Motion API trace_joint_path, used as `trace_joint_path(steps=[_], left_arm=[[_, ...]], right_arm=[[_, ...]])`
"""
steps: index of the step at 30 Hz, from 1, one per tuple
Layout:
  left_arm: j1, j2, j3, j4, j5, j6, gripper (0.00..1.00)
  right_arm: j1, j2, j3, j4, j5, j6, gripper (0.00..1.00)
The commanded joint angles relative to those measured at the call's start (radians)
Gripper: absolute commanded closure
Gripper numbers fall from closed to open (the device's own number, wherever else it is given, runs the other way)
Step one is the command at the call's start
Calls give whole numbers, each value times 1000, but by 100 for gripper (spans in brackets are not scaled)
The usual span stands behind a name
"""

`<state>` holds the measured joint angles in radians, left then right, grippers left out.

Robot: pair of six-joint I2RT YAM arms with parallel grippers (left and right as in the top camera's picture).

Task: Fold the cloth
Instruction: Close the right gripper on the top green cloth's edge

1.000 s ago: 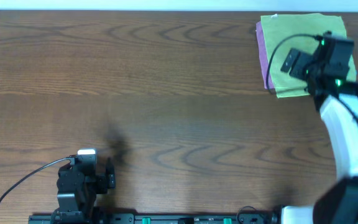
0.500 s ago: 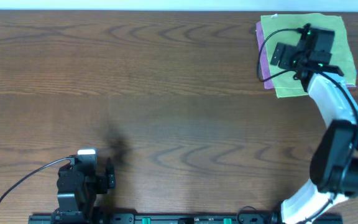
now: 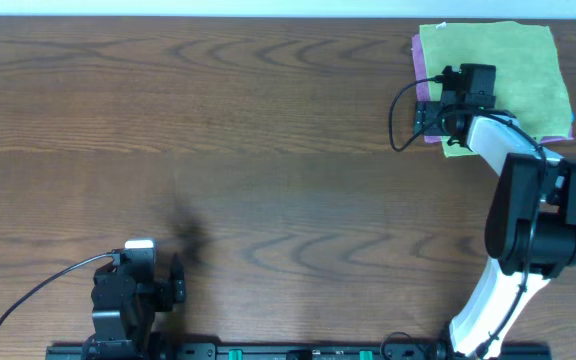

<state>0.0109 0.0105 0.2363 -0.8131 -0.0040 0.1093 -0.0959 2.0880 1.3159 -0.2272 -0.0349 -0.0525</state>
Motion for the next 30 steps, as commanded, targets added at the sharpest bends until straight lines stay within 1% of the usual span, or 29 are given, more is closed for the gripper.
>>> trace_joint_path(steps=[1,5,9,13,15,18,26,28,30], left_arm=[[-5,-7,-41,-41,-14,25,4],[-5,-7,-41,-41,-14,26,4],[-5,-7,-41,-41,-14,26,5],[-5,-7,-41,-41,-14,26,5],[-5,-7,-41,-41,-14,26,4],[-5,-7,-41,-41,-14,25,5],[-5,-7,-41,-41,-14,26,5],[-5,-7,-41,-41,-14,25,5],[-5,-7,-41,-41,-14,26,5]], right_arm=[[13,4,16,-5,32,-26,18],[18,-21,20,-23,74,-43,16],[30,-69,21,-30,154,-86,16],[32,-93,21,-62,167,-122,18],[32,-95,21,-81,176,-129,20],[32,-94,21,-99,197,-130,27],[30,-94,20,-118,196,-137,29],[29,-94,20,-117,196,-139,33],[29,-94,20,-118,196,-144,40]])
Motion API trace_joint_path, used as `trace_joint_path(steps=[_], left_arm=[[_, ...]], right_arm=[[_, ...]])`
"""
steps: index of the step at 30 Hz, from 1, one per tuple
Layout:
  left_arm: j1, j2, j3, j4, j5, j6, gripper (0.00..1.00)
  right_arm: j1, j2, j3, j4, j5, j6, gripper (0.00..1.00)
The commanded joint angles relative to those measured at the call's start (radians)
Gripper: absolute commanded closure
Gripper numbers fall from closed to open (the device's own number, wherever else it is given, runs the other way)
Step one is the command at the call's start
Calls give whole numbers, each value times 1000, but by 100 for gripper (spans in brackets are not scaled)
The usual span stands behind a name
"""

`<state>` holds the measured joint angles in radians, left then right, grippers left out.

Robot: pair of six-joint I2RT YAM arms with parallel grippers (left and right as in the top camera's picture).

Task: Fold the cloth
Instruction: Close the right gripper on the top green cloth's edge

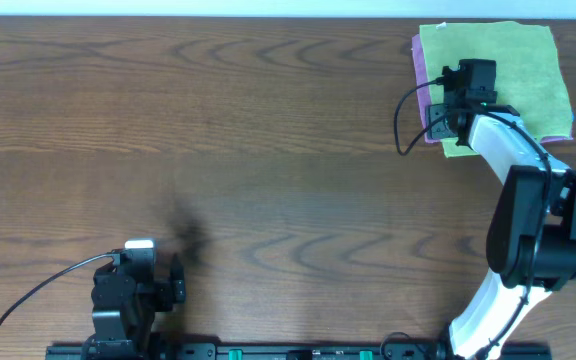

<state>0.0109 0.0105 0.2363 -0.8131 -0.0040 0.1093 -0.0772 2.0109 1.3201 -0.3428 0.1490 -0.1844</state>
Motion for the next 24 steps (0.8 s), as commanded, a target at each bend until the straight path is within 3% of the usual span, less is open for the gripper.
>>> trace_joint_path(steps=[1,7,13,24], left_arm=[[-5,-7,-41,-41,-14,26,5],[-5,-7,-41,-41,-14,25,5],[-5,-7,-41,-41,-14,26,5],[-5,-7,-41,-41,-14,26,5]], right_arm=[[10,-17,16,-3,12,-13,44],[6,-16,16,-2,12,-13,65],[2,-18,16,5,39,-50,93],[3,-42,21,18,101,-64,99]])
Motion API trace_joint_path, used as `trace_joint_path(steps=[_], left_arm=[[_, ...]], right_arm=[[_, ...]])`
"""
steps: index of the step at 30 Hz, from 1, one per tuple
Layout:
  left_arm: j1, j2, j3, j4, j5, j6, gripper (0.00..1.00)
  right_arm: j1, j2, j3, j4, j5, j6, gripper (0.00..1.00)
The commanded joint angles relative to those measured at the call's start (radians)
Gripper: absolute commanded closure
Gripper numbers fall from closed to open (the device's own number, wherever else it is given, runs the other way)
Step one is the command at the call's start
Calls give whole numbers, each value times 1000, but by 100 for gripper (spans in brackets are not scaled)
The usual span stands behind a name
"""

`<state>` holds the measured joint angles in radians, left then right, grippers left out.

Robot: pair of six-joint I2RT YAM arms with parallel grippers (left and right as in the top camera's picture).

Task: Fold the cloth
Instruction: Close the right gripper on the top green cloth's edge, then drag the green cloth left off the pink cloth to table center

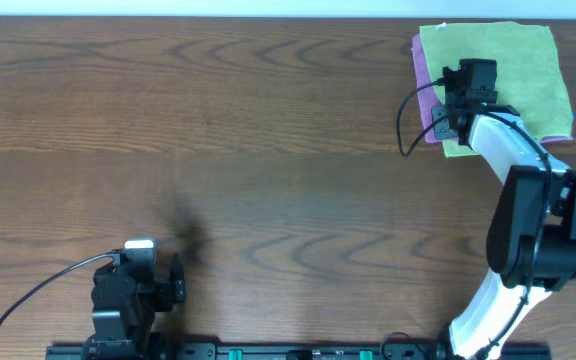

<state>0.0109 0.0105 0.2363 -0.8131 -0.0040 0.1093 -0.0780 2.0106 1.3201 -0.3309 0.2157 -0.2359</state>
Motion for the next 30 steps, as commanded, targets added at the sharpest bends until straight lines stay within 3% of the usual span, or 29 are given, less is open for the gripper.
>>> trace_joint_path(steps=[1,7,15,30], left_arm=[[-5,-7,-41,-41,-14,26,5],[-5,-7,-41,-41,-14,25,4],[-5,-7,-41,-41,-14,25,5],[-5,-7,-41,-41,-14,26,5]], right_arm=[[4,-48,21,16,43,-13,99],[4,-136,24,81,76,-28,98],[26,-188,24,21,72,-73,99],[225,-217,24,-98,72,-79,99]])
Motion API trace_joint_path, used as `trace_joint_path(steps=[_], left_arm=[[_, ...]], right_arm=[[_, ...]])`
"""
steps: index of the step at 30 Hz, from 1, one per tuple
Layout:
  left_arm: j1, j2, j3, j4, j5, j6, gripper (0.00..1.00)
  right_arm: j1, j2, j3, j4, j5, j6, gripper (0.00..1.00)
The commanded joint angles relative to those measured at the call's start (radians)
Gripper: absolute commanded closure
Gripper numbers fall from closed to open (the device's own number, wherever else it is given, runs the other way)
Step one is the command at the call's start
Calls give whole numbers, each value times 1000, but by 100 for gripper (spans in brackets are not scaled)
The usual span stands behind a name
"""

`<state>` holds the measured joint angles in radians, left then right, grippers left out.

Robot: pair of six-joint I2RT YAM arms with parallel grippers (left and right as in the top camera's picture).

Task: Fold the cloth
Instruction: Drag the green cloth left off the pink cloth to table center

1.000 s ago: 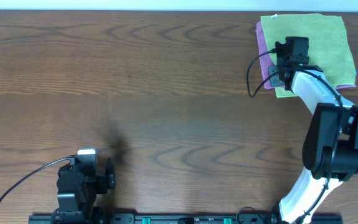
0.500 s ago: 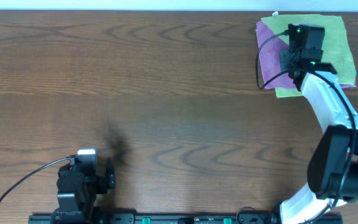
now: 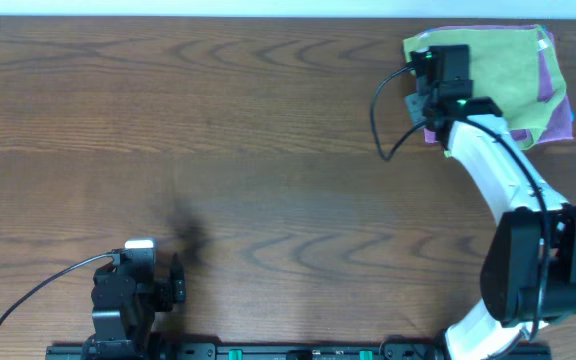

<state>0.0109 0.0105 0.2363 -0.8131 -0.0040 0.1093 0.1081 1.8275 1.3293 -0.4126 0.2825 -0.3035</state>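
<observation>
A green cloth (image 3: 503, 70) lies on top of a purple cloth (image 3: 560, 118) at the table's far right. The green one sits skewed, so purple shows along its right and lower right edges. My right gripper (image 3: 430, 72) is at the green cloth's left edge. Its fingers are hidden under the wrist, and the cloth's left corner is drawn out toward it, so it appears shut on that edge. At the near left edge my left gripper (image 3: 177, 280) is parked far from the cloths, its fingers too small and dark to read.
The brown wooden table (image 3: 268, 150) runs from the cloths to the left arm. A black cable (image 3: 380, 120) loops off the right wrist. The right arm's white link crosses the cloths' lower left corner. A black rail lies along the near edge.
My right gripper has moved up and a little left, from the cloths' lower left area to the upper left edge. The green cloth has shifted left and skewed, baring purple on the right.
My right gripper stayed at the lower left part of the stacked cloths through all earlier moments, the green cloth lying flat and square over the purple one. Now the gripper is farther back and the green cloth is pulled askew. The left arm has stayed parked.
</observation>
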Motion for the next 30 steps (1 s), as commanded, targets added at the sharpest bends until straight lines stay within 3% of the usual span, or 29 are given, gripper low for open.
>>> trace_joint_path(steps=[1,30], left_arm=[[-5,-7,-41,-41,-14,25,5],[-5,-7,-41,-41,-41,26,5]], right_arm=[[50,-34,14,-23,5,-11,99],[428,-34,14,-174,-187,188,99]])
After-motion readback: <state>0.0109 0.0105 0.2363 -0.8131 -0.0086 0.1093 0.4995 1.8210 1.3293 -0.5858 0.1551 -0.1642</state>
